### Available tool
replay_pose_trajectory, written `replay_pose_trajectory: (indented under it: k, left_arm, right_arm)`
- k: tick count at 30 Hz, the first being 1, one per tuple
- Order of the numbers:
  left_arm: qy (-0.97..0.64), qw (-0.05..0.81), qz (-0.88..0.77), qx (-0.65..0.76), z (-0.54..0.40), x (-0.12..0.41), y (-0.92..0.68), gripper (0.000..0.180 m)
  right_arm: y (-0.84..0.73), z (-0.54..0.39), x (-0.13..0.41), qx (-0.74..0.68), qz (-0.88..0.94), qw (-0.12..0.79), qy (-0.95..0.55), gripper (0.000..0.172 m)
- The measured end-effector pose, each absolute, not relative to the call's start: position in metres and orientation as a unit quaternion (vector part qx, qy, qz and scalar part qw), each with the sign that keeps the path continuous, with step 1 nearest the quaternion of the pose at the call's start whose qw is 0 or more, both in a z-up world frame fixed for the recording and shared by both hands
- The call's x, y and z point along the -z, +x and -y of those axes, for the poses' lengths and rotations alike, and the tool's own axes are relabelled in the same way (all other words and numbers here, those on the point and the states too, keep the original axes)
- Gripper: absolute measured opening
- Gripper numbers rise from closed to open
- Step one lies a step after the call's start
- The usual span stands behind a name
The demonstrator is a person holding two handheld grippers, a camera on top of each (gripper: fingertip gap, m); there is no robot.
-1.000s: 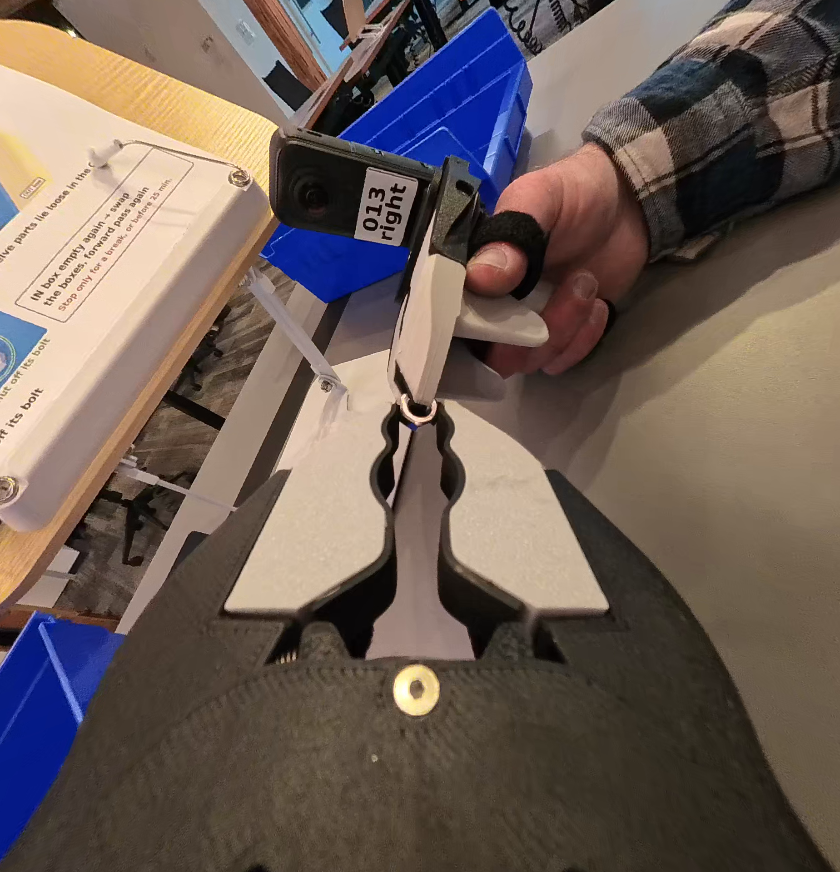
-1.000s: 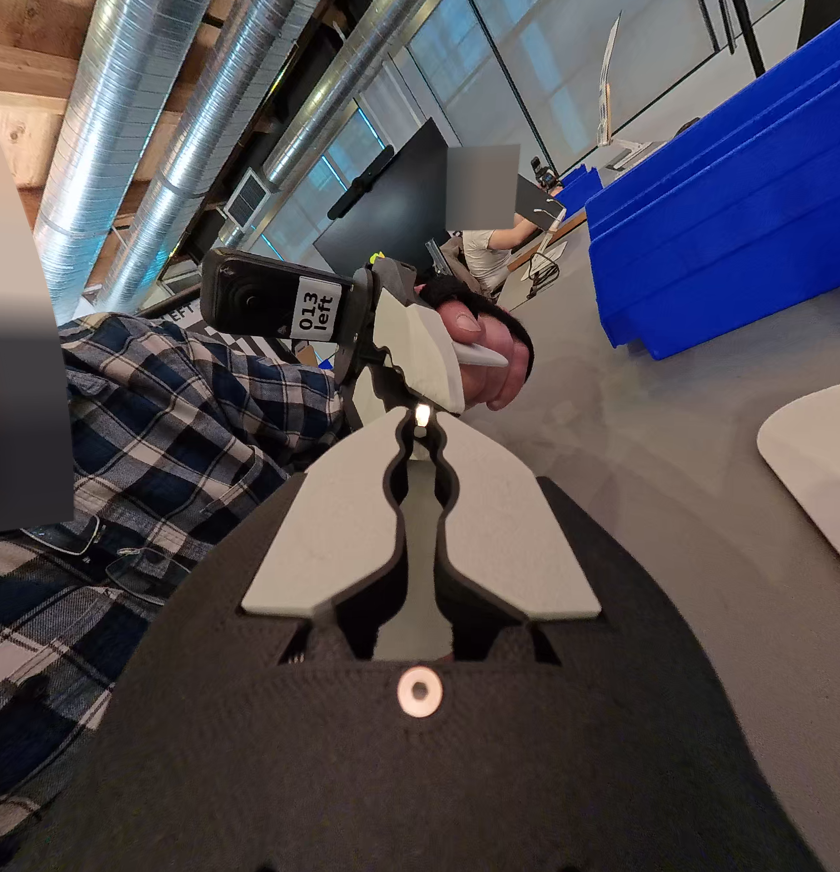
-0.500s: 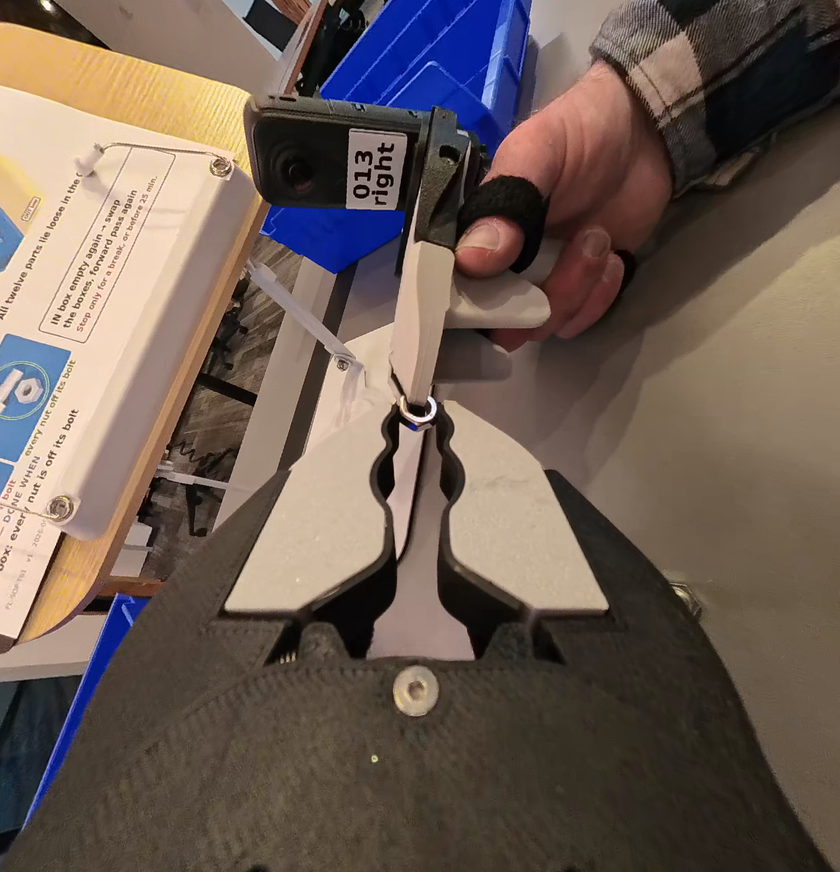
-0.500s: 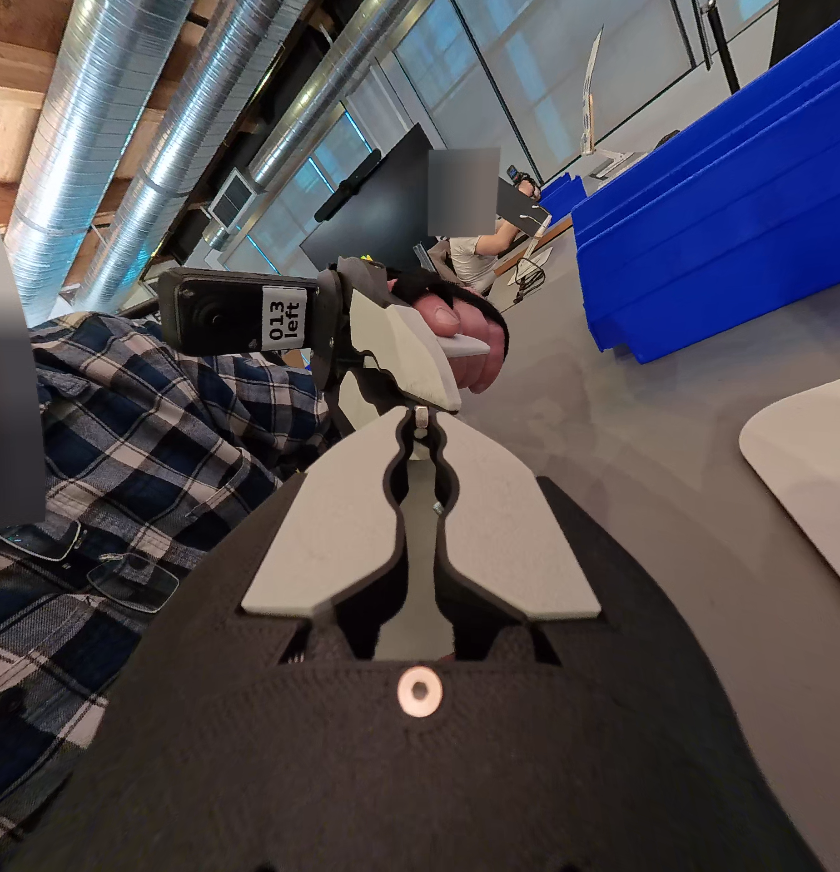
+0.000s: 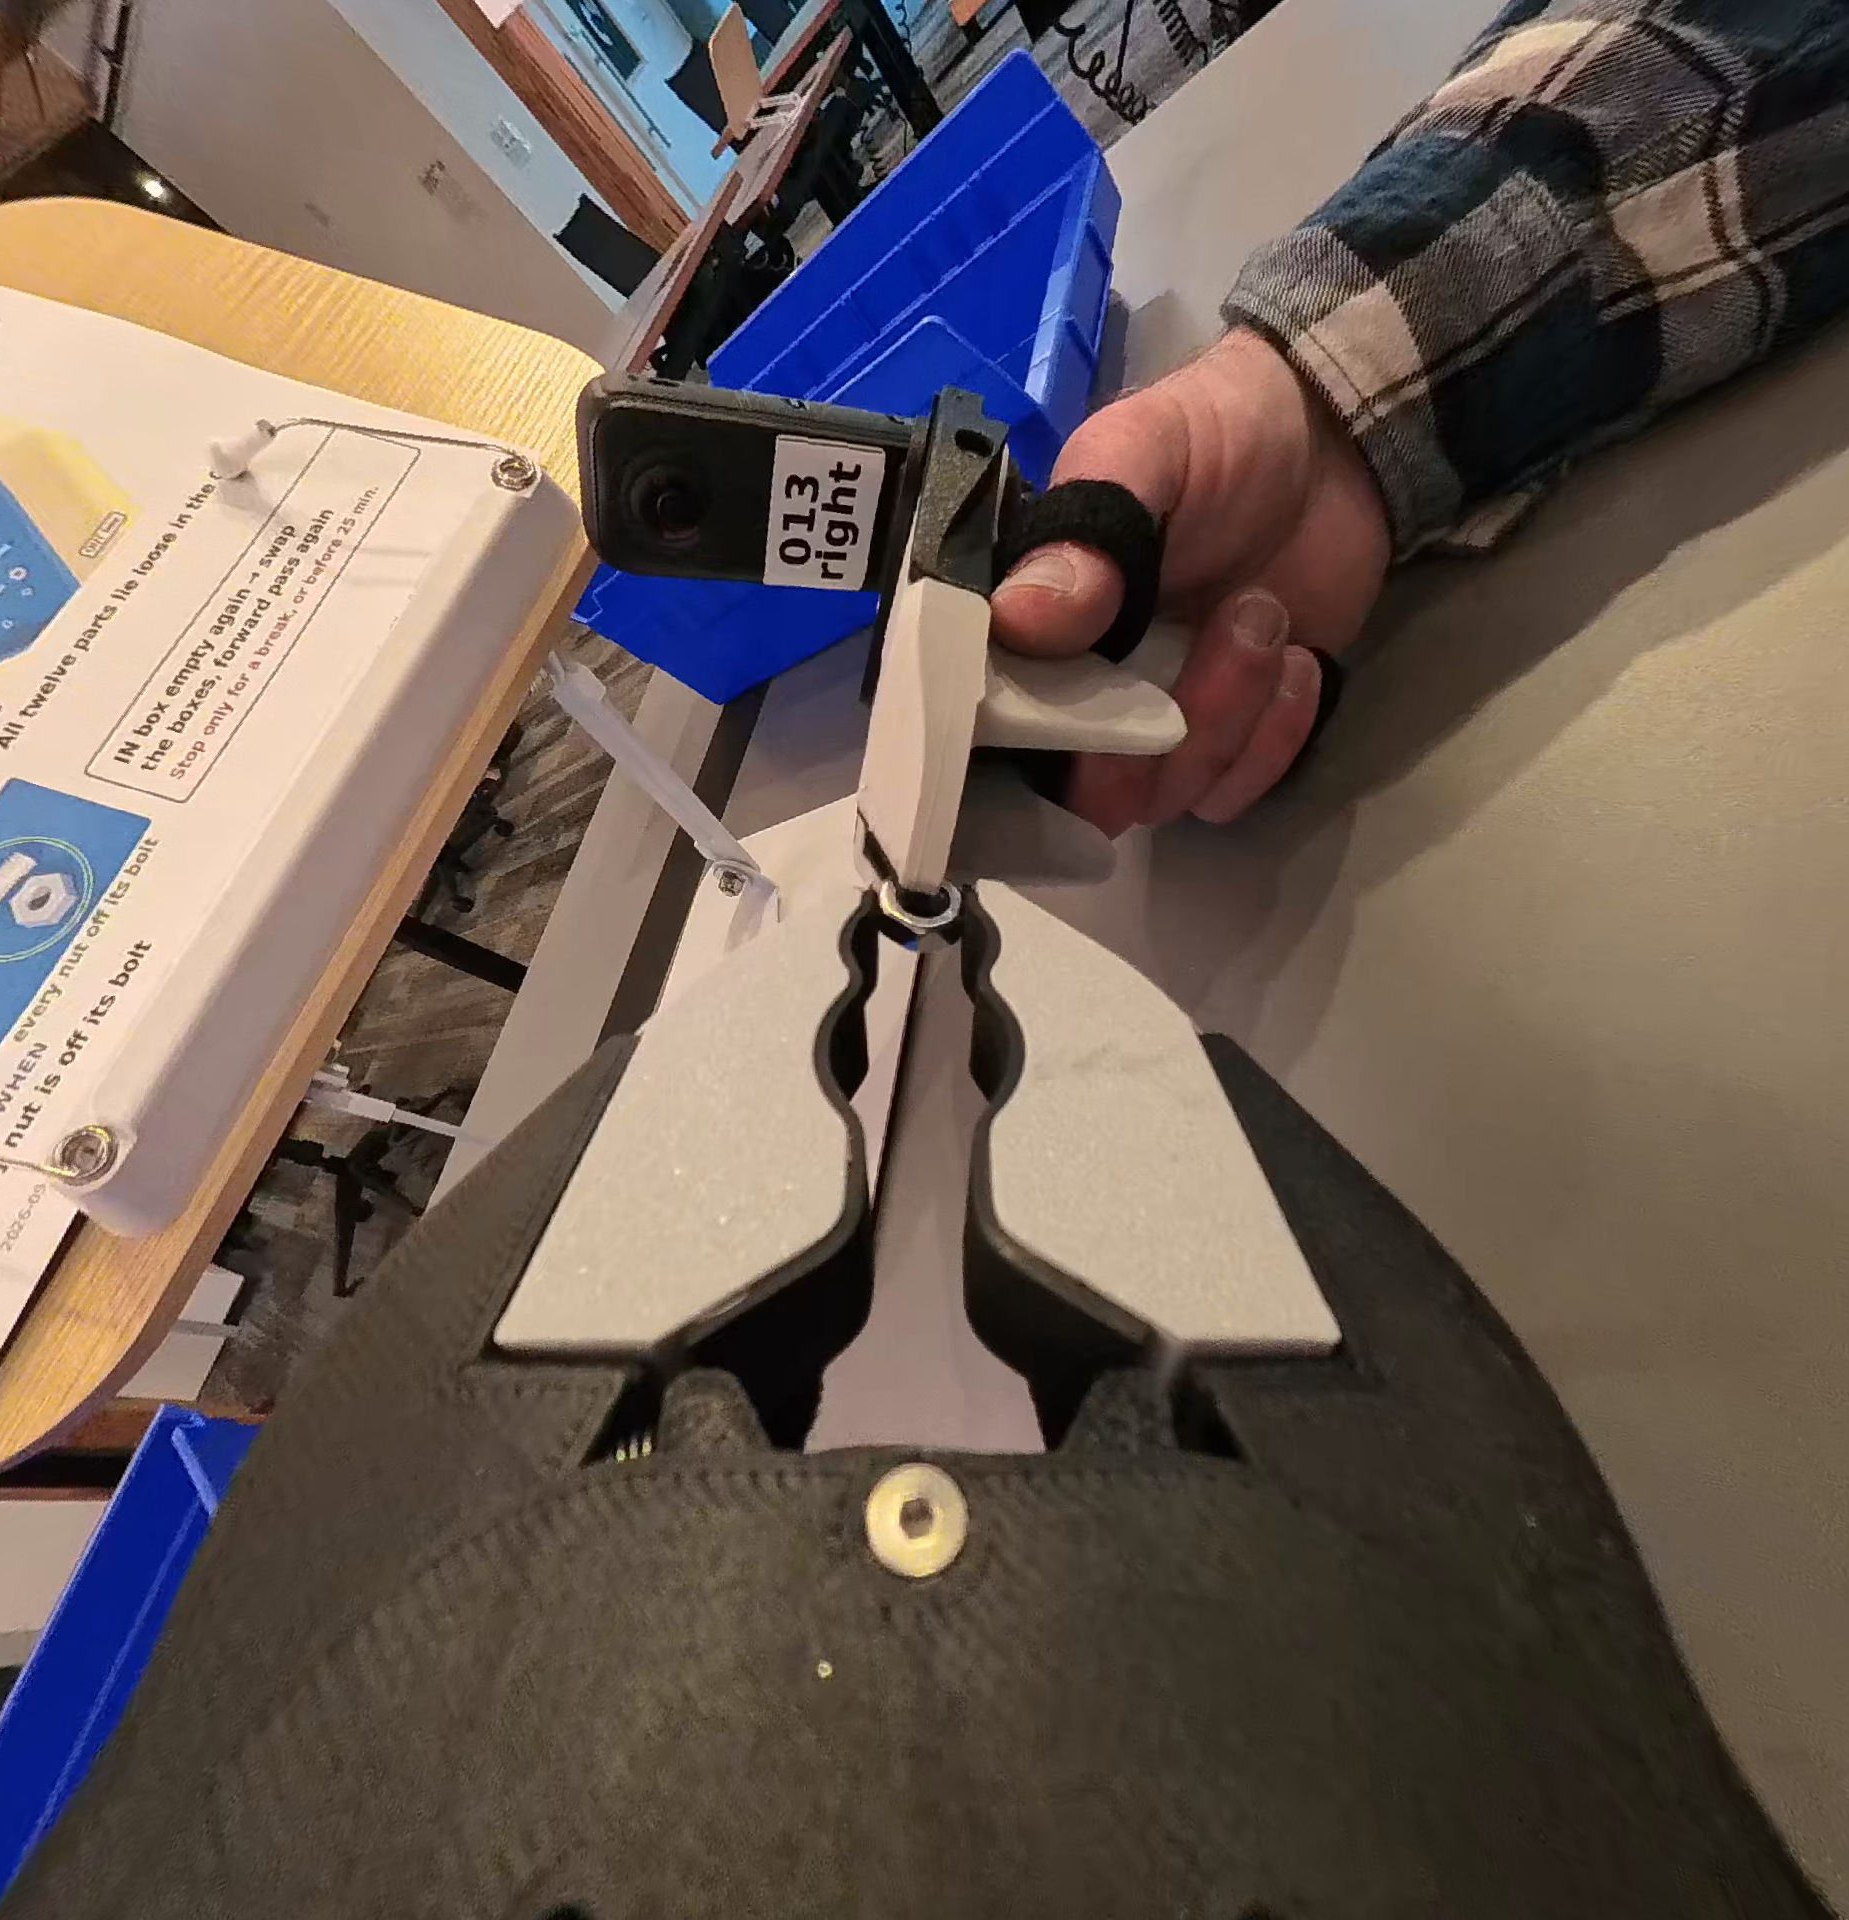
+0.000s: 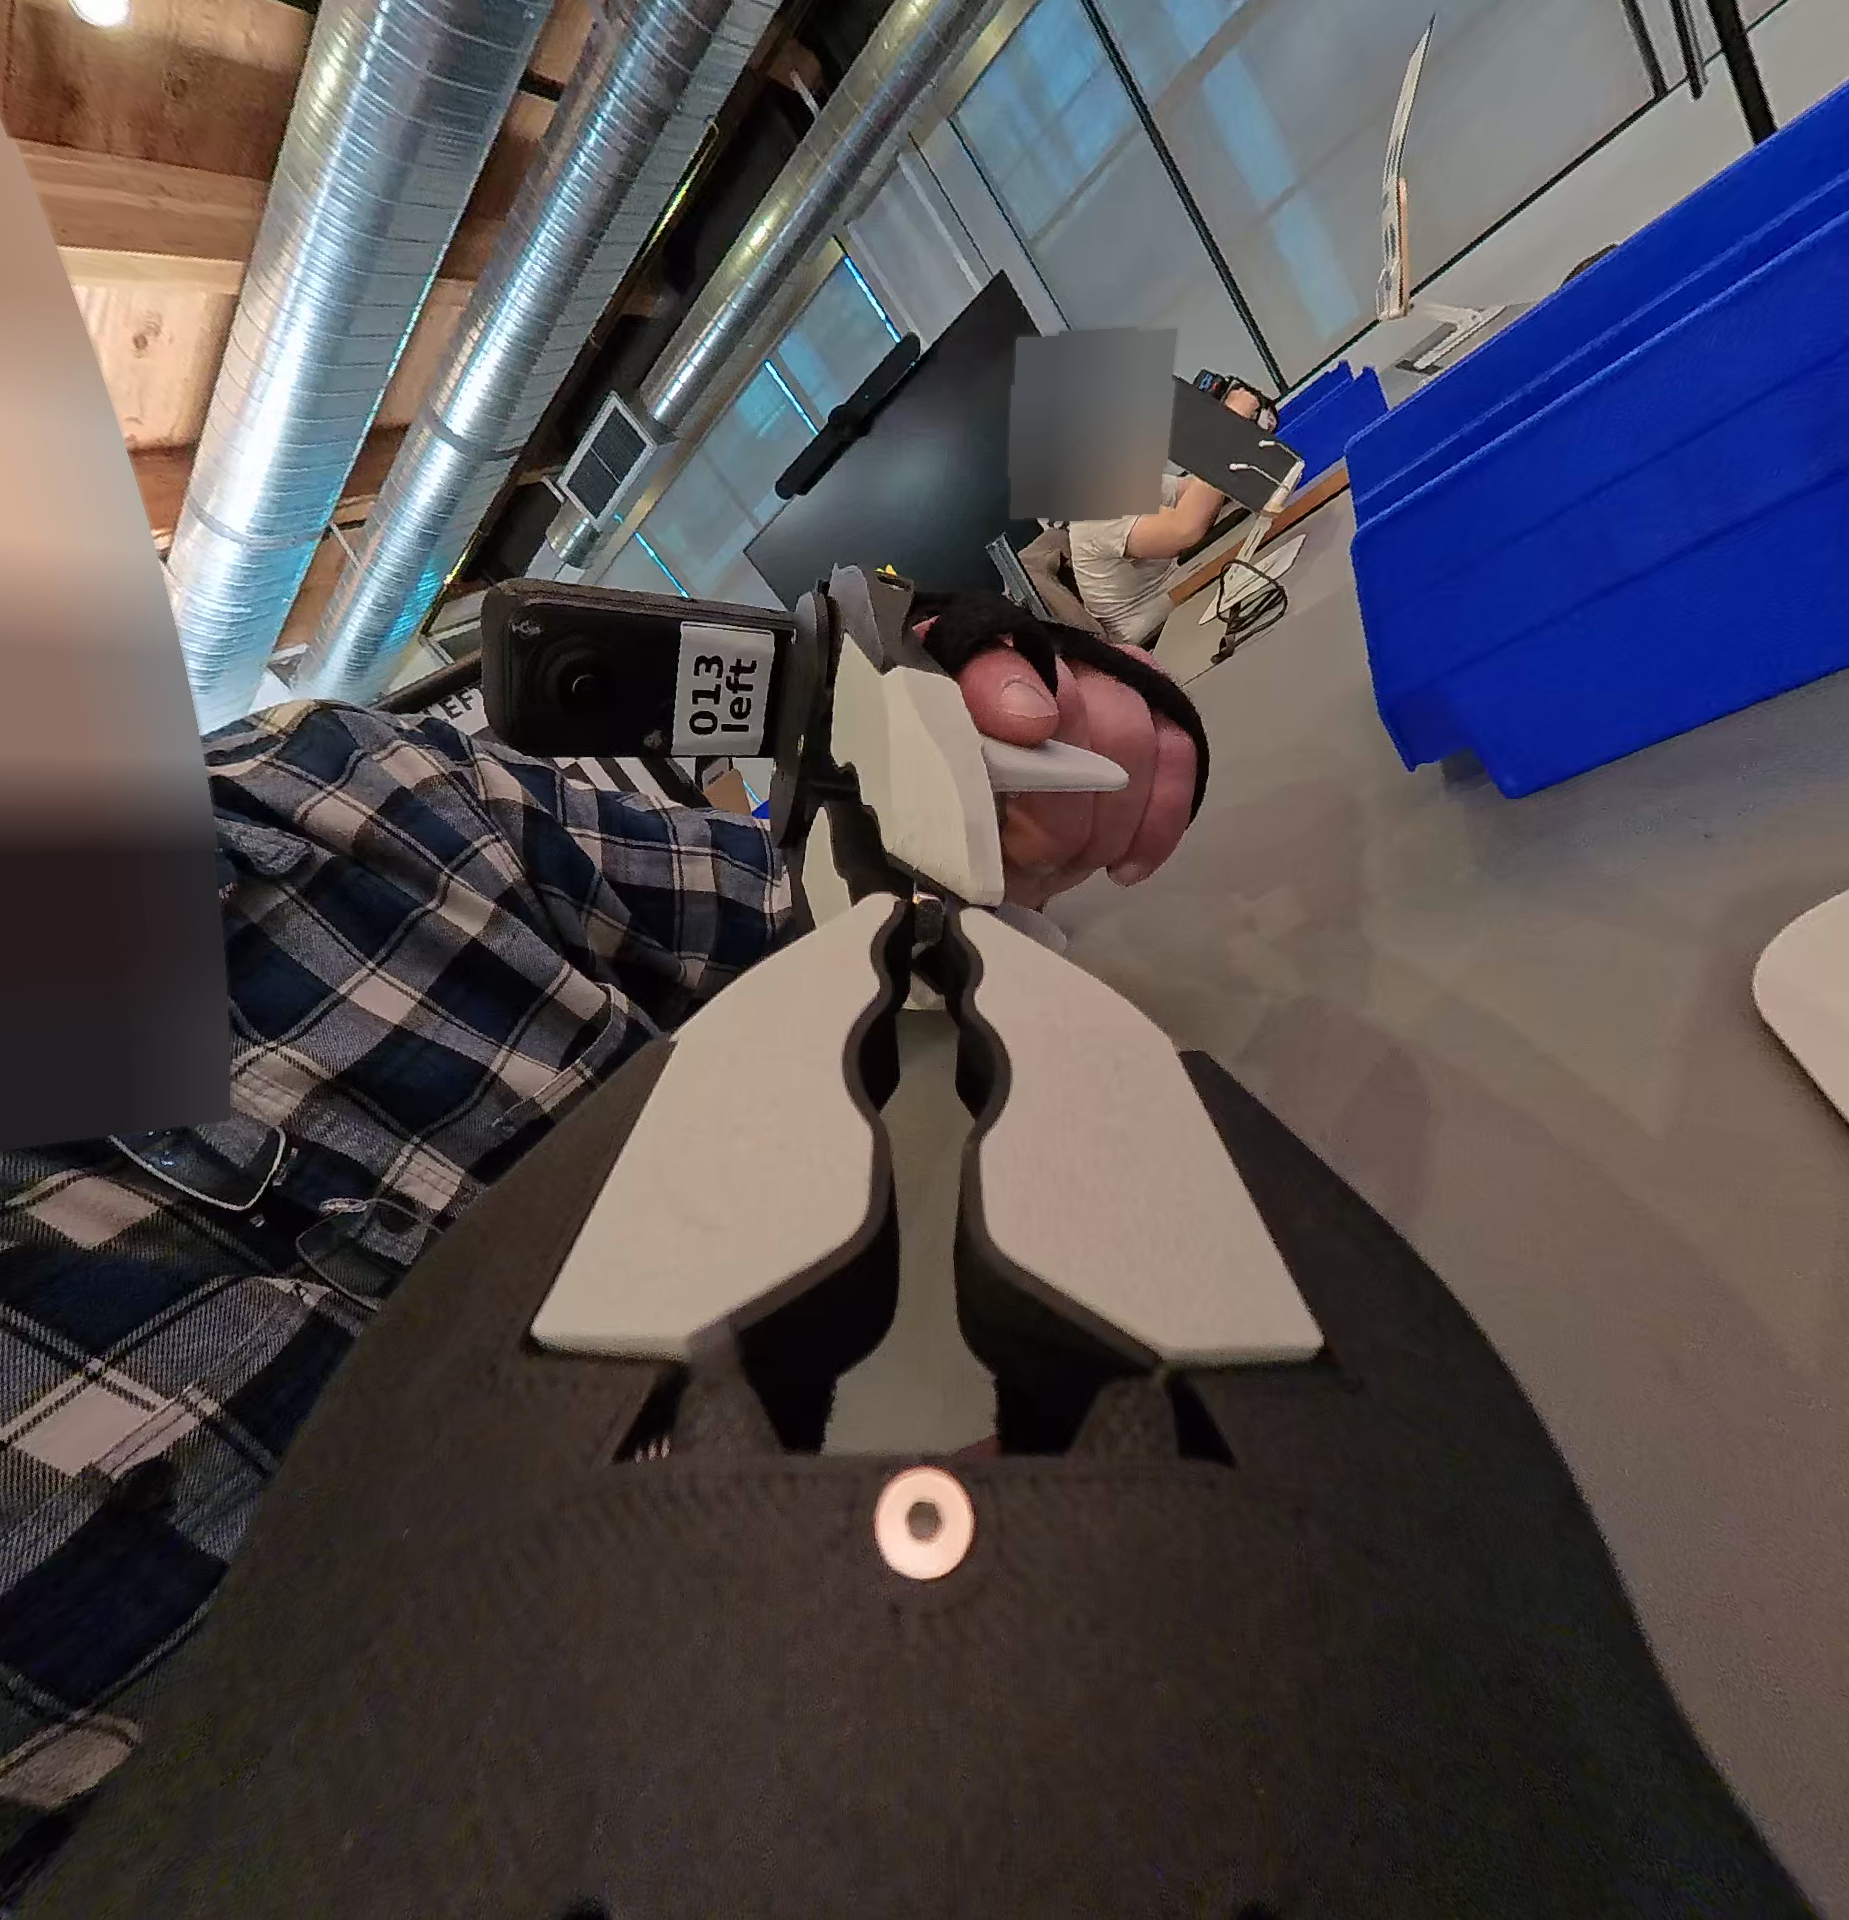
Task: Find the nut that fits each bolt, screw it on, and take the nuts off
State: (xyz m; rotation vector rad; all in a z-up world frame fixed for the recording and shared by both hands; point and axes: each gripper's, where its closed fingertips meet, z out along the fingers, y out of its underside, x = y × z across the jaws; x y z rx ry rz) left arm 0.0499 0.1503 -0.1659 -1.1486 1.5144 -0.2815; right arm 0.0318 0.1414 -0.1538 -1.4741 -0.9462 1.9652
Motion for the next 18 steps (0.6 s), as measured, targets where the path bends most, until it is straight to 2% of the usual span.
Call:
replay_pose_trajectory:
  k: [10, 15, 18]
  left_arm:
    - [-0.484, 0.577, -0.651, 0.094, -0.151, 0.166, 0.049, 0.014]
    - [-0.495, 0.57, -0.65, 0.087, -0.155, 0.168, 0.044, 0.014]
    - [-0.504, 0.571, -0.641, 0.091, -0.155, 0.165, 0.038, 0.014]
  right_arm:
    - [0.031, -0.142, 0.154, -0.721, 0.346, 0.257, -0.543, 0.006]
    - [0.031, -0.144, 0.153, -0.717, 0.343, 0.265, -0.546, 0.026]
    - [0.033, -0.148, 0.153, -0.71, 0.337, 0.281, -0.551, 0.03]
